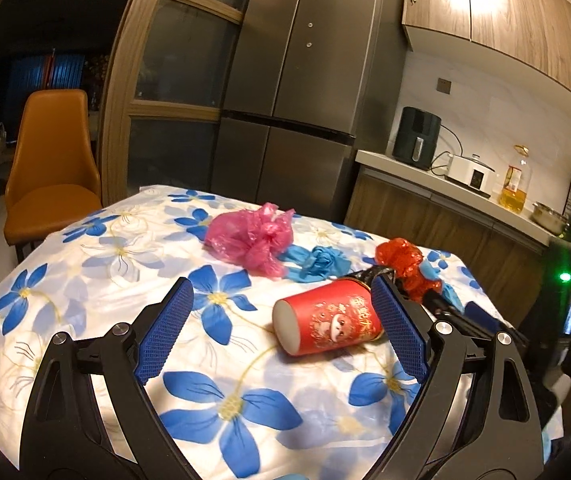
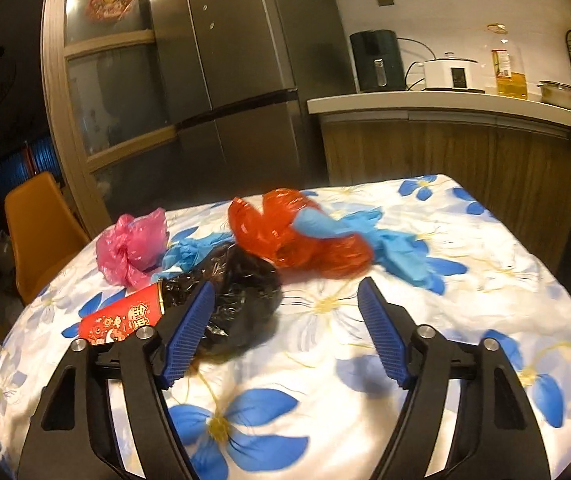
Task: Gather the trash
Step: 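Grasp the red printed cup with the left tool while the right tool grasps the black bag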
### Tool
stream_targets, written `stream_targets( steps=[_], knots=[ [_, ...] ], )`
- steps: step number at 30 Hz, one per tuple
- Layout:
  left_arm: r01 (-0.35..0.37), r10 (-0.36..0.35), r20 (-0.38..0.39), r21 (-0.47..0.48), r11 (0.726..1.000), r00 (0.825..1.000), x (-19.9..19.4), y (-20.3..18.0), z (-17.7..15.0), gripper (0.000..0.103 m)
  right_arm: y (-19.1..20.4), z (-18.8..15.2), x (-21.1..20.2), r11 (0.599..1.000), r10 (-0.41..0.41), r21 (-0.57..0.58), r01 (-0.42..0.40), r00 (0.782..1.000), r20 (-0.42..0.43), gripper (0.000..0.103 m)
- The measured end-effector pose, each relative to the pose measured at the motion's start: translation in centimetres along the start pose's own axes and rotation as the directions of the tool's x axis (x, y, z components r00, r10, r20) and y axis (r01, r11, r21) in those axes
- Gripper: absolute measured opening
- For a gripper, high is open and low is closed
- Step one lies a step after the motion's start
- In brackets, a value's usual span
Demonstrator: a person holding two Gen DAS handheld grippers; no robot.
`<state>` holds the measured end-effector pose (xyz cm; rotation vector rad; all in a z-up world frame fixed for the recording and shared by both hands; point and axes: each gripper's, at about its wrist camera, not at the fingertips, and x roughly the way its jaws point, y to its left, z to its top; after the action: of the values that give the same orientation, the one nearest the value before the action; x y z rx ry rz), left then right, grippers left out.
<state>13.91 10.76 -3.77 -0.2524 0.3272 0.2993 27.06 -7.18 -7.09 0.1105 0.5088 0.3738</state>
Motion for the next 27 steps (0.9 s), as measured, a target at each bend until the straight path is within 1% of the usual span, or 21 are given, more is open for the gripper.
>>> stream_targets(
  steps=[4, 10, 11, 12, 14, 16, 18, 22, 27],
  knots=[
    [-0.002, 0.002, -0.003, 0.006, 1.0, 1.0, 0.5, 0.5, 0.0, 0.089, 0.7, -0.2, 1.7, 1.0, 0.011, 0.0, -0.011, 0.999, -0.043, 0.06],
    [0.008, -0.008, -0.013, 0.008, 1.0, 1.0, 1.1, 0.8, 0.0, 0.089, 1.4, -0.6, 3.5, 0.999, 0.029, -0.014, -0.031, 0.994, -0.103, 0.037],
    [0.012, -0.012, -0.016, 0.009, 1.0, 1.0, 1.3, 0.9, 0.0, 0.089, 1.5, -0.6, 3.7, 0.999, 0.035, -0.017, -0.037, 0.993, -0.11, 0.03],
    [0.014, -0.014, -0.02, 0.008, 1.0, 1.0, 1.4, 0.9, 0.0, 0.089, 1.5, -0.7, 3.7, 0.999, 0.037, -0.018, -0.04, 0.993, -0.115, 0.02],
    [0.023, -0.023, -0.032, 0.008, 1.0, 0.999, 1.8, 0.9, -0.1, 0.089, 1.5, -0.7, 3.7, 0.998, 0.049, -0.02, -0.052, 0.992, -0.117, 0.009],
    [0.032, -0.031, -0.048, 0.016, 0.999, 0.998, 2.2, 0.8, -0.3, 0.089, 1.6, -0.6, 3.3, 0.998, 0.055, -0.027, -0.058, 0.993, -0.106, 0.005],
    [0.047, -0.046, -0.065, 0.016, 0.999, 0.997, 2.6, 0.7, -0.4, 0.089, 1.7, -0.5, 2.5, 0.998, 0.051, -0.04, -0.054, 0.996, -0.075, 0.003],
    [0.048, -0.046, -0.091, 0.017, 0.999, 0.995, 3.1, 0.4, -0.6, 0.092, 1.4, 0.0, 0.2, 0.998, 0.024, -0.06, -0.024, 1.0, 0.0, 0.003],
    [0.052, -0.048, -0.108, 0.034, 0.998, 0.993, 3.7, -1.0, -1.0, 0.096, -0.6, 0.7, -3.3, 1.0, -0.006, -0.022, 0.008, 0.997, 0.076, 0.003]
  ],
)
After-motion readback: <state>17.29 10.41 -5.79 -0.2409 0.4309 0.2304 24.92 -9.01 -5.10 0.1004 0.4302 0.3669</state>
